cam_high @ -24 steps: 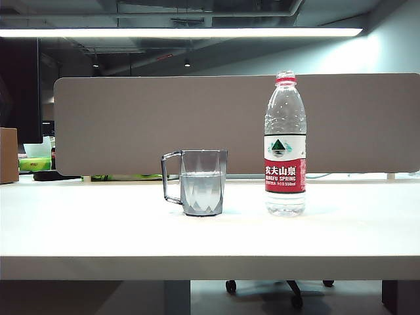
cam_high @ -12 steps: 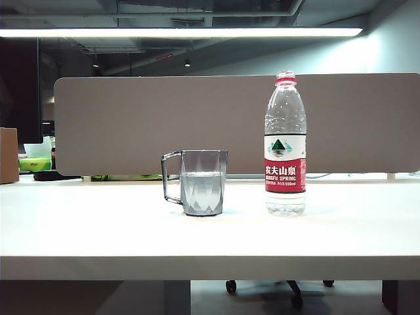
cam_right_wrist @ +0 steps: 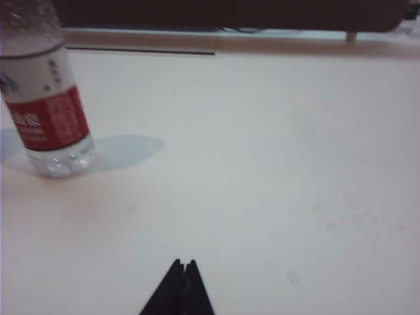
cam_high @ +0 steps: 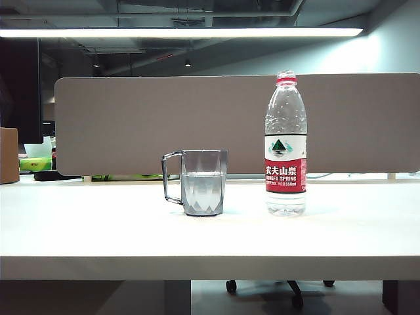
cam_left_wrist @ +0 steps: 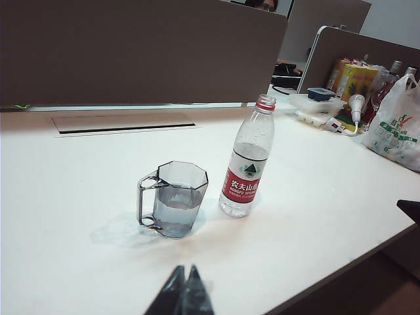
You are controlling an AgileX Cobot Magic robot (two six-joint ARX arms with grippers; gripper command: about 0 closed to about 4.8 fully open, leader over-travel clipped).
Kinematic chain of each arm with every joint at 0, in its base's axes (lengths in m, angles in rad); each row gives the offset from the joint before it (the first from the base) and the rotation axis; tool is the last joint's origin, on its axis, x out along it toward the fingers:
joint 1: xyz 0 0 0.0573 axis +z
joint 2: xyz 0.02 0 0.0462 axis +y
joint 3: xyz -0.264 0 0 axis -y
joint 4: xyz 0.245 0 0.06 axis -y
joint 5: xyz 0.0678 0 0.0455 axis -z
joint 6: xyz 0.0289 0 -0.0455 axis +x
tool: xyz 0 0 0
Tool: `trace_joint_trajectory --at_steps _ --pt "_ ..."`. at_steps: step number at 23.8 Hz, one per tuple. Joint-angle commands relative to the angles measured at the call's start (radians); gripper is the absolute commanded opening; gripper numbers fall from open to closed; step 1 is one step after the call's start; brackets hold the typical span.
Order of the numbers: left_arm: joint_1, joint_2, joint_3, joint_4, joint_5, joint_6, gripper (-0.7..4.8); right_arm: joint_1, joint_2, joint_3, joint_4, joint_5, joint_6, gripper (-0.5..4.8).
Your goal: Pick up the mineral water bottle on the table and pour water into the mug until it's half full.
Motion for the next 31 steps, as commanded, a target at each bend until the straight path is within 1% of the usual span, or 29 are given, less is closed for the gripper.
trace_joint_trajectory --at_steps 1,15,16,17,18,19,20,22,23,24,27,30,31 --pt "-0.002 0.001 0.006 0.012 0.001 0.008 -0.05 0.001 -0.002 -0.004 0.092 -0.016 0.001 -0.01" --pt "-0.002 0.000 0.004 0.017 -0.002 0.016 -0.05 0.001 -0.002 -0.004 0.084 -0.014 0.001 -0.01" --pt "-0.001 -0.008 -0.032 0.099 -0.042 0.160 -0.05 0.001 -0.002 -0.004 0.084 -0.014 0.001 -0.01" --pt "-0.001 -0.008 -0.059 0.139 -0.082 0.199 -0.05 0.001 -0.002 -0.004 0.084 -0.014 0.001 -0.01" --pt "-0.001 -0.008 -0.112 0.222 -0.196 0.193 -0.05 0.001 -0.002 -0.004 0.084 -0.014 0.001 -0.01" --pt "-0.001 -0.008 -0.148 0.271 -0.291 0.194 -0.05 0.001 -0.002 -0.004 0.084 -0.014 0.001 -0.01" --pt "-0.001 -0.008 -0.207 0.349 -0.435 0.183 -0.05 0.001 -0.002 -0.004 0.083 -0.014 0.001 -0.01" --pt "-0.001 -0.008 -0.275 0.429 -0.626 0.157 -0.05 0.001 -0.002 -0.004 0.083 -0.014 0.001 -0.01" --pt "-0.001 -0.008 -0.298 0.441 -0.679 0.153 -0.05 0.001 -0.002 -0.004 0.083 -0.014 0.001 -0.01" --pt "-0.001 -0.008 -0.319 0.448 -0.699 0.154 -0.05 0.001 -0.002 -0.004 0.083 -0.014 0.001 -0.01" --pt "-0.001 -0.008 -0.365 0.468 -0.699 0.159 -0.05 0.001 -0.002 -0.004 0.083 -0.014 0.001 -0.01" --pt "-0.001 -0.008 -0.430 0.519 -0.688 0.124 -0.05 0.001 -0.002 -0.004 0.083 -0.014 0.001 -0.01" --pt "-0.001 -0.009 -0.432 0.506 -0.688 0.116 -0.05 0.001 -0.002 -0.004 0.083 -0.014 0.001 -0.01"
